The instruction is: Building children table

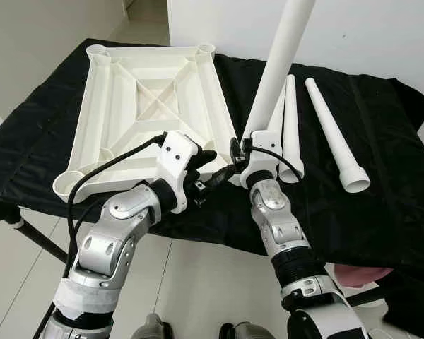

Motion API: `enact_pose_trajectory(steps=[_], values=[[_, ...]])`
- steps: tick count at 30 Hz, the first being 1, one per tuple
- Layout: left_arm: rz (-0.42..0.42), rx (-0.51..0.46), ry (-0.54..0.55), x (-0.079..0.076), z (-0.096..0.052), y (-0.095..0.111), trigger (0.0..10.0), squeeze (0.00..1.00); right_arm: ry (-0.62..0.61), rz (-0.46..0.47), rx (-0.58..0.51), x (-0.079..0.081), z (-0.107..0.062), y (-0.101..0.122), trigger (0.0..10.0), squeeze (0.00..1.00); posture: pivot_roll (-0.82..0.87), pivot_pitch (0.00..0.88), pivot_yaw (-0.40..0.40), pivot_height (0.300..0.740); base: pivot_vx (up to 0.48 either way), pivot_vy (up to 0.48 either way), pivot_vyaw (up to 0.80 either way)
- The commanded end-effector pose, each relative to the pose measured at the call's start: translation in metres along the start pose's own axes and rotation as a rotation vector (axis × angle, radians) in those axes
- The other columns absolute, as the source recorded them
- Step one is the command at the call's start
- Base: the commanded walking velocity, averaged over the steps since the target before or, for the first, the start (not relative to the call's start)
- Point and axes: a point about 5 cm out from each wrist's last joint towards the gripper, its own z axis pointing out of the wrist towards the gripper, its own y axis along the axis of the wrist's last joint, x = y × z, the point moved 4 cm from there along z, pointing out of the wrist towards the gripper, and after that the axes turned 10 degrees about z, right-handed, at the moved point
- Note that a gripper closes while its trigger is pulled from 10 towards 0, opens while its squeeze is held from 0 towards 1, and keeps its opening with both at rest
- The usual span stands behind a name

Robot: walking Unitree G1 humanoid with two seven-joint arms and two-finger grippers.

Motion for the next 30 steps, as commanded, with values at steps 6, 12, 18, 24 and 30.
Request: enact_pose_trajectory(steps=[6, 12, 18, 24, 30], values=[[0.004, 0.019, 0.047, 0.005, 0.001, -0.004, 10.0, 0.00, 0.023, 0.043, 0.058, 0.008, -0.006, -0.012, 10.0, 0.16, -0.04, 0.064, -0.029, 0.740, 0.000, 0.000, 0.00], [0.007, 0.016, 0.048, 0.005, 0.003, -0.004, 10.0, 0.00, 0.109, 0.042, 0.048, 0.012, -0.006, -0.008, 10.0, 1.00, -0.04, 0.059, -0.026, 0.740, 0.000, 0.000, 0.00], [0.007, 0.014, 0.044, 0.004, 0.004, -0.004, 10.0, 0.00, 0.177, 0.005, 0.054, 0.000, -0.001, -0.002, 10.0, 1.00, -0.05, 0.051, -0.023, 0.740, 0.000, 0.000, 0.00], [0.008, 0.012, 0.043, 0.005, 0.005, -0.004, 10.0, 0.00, 0.227, -0.028, 0.075, -0.002, 0.000, -0.002, 10.0, 0.00, -0.05, 0.052, -0.022, 0.740, 0.000, 0.000, 0.00], [0.012, 0.013, 0.045, 0.006, 0.006, -0.004, 10.0, 0.00, 0.348, -0.069, 0.105, -0.007, 0.003, 0.000, 10.0, 0.00, -0.05, 0.058, -0.017, 0.740, 0.000, 0.000, 0.00]])
